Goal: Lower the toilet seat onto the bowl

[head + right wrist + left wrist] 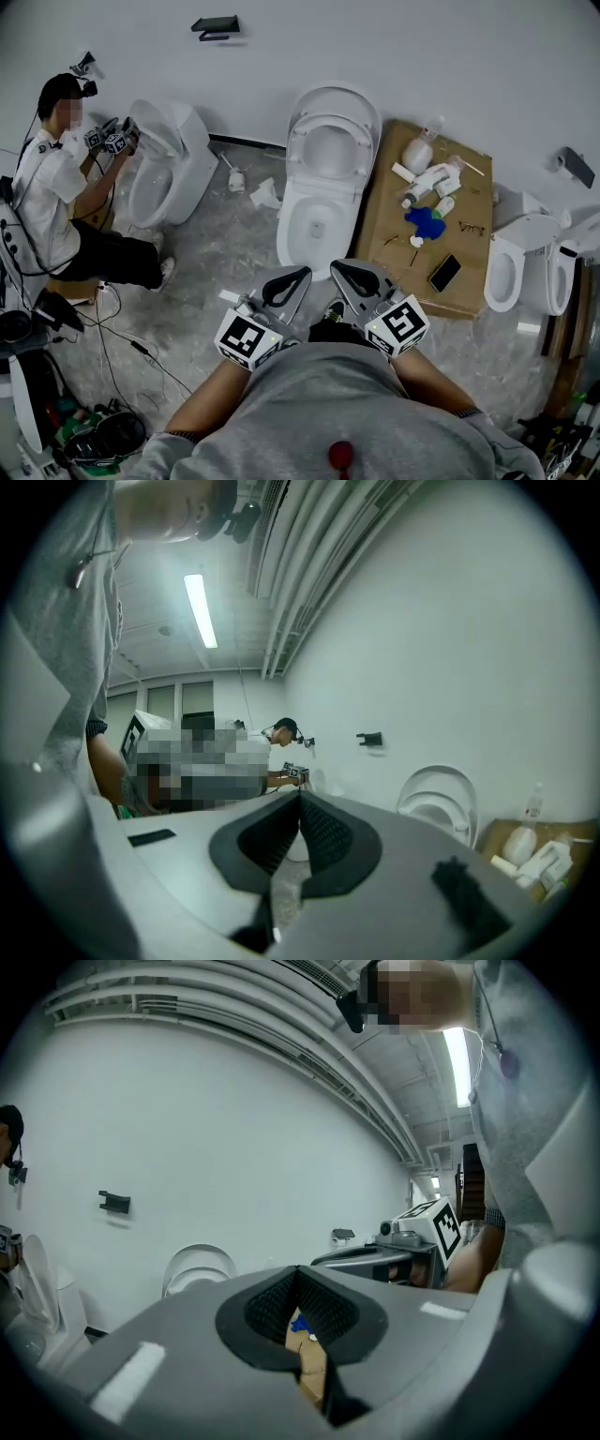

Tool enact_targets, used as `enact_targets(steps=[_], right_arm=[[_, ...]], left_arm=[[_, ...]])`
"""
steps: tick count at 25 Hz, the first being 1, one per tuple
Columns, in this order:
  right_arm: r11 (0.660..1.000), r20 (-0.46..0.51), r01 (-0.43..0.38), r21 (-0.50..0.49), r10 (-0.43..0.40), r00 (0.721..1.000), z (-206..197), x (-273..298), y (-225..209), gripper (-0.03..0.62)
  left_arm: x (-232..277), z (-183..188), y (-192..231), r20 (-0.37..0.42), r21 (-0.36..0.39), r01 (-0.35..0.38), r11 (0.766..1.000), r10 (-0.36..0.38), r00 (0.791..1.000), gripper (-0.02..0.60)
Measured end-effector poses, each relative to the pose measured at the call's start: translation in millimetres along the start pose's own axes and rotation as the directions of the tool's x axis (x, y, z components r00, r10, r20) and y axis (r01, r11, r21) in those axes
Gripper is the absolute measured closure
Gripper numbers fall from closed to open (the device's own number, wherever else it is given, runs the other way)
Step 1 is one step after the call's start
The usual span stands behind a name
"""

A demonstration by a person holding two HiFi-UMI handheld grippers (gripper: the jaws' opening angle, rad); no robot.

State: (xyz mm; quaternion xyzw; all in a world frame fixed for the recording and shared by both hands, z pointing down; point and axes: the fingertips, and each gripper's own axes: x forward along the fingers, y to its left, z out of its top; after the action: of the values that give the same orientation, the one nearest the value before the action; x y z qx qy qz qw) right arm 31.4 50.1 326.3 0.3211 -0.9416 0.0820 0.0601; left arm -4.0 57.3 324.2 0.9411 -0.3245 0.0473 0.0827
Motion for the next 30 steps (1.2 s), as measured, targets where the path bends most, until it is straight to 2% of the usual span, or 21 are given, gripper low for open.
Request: enact_targets(steps=[8,15,21,25,30], right_arm=[[0.999,-0.001,-0.033,0.005,0.033,0.999,-0.4,2.2,-52.2,0.580],[0.999,0.005,-0.020,0.025,0.020,1.000,-1.0,8.1,-83.9,0.580],[0.999,0.001,0.003,0.048,-0.004,1.000,-6.0,19.0,-105.5,0.580],[0.998,-0.018,0.034,0.060,-0.033,0.999,-10.0,33.3,-119.7,0.580],[0.991,-0.050,0.097,0.089,-0.092,0.994,-14.8,59.4,-144.1,0.580]], left_arm=[[53.2,8.5,14.3,-0.013,0.011,-0.021,1.000,0.021,1.000,0.572],[77.5,7.6,29.2,-0.028,0.020,-0.037,0.999,0.038,0.999,0.572],[100.8,8.1,43.1,-0.035,0.019,-0.006,1.000,0.007,0.999,0.572],[109.7,4.7,56.4,-0.054,0.056,0.032,0.998,-0.029,0.998,0.572],[122.1,5.3,85.9,-0.067,0.057,0.083,0.995,-0.080,0.995,0.572]])
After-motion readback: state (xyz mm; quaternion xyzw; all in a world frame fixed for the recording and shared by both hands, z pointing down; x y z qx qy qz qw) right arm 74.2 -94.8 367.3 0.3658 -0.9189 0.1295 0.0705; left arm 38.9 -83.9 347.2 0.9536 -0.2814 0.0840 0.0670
